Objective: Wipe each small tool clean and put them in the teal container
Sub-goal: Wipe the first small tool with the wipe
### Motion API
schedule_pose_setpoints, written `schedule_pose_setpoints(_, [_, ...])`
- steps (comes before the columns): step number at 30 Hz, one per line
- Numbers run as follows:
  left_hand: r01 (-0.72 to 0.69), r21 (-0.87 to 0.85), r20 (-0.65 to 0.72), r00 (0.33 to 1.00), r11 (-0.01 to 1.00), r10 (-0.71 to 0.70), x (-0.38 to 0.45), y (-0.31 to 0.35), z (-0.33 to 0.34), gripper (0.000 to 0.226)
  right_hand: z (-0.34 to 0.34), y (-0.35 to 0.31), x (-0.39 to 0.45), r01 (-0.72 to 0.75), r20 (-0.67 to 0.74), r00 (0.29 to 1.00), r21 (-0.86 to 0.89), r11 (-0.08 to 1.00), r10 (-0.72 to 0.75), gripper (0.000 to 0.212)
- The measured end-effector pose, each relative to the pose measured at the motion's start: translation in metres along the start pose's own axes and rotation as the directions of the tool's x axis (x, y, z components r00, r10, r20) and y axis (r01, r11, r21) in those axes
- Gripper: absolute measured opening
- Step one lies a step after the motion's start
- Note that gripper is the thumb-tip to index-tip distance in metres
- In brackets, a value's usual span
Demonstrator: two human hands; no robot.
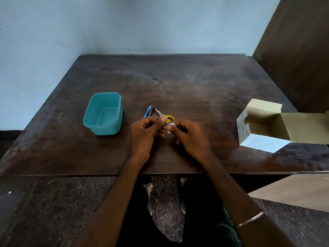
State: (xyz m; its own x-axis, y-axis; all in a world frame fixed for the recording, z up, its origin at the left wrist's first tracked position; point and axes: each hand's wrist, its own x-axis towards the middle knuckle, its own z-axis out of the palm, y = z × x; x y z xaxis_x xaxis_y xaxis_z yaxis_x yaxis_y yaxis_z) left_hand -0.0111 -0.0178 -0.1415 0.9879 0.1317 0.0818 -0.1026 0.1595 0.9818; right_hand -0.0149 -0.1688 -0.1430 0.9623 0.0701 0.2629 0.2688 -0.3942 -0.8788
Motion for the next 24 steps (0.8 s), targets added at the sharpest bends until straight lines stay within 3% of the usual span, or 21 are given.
schedule_pose_setpoints(9, [0.014, -0.018, -0.040, 0.999, 1.000, -0.015, 0.0003, 0.0020, 0.0000, 0.016, -0.0015, 0.0058, 0.0007, 0.032, 0.093, 0.995, -0.027, 0.999, -0.029, 0.016])
schedule_pose_setpoints(15, [0.021, -0.047, -0.070, 0.997, 0.999, -0.024, 0.0001, 0.0026, 0.0001, 0.027, 0.0005, 0.0031, -0.0004, 0.017, 0.022, 1.000, -0.031, 0.999, -0.016, 0.012])
schedule_pose_setpoints(24, [0.028, -0.005, -0.094, 0.995, 1.000, -0.028, -0.0005, 0.0013, 0.0001, 0.023, 0.0045, -0.0009, -0.0044, 0.167, -0.028, 0.981, -0.357, 0.919, -0.190, 0.016])
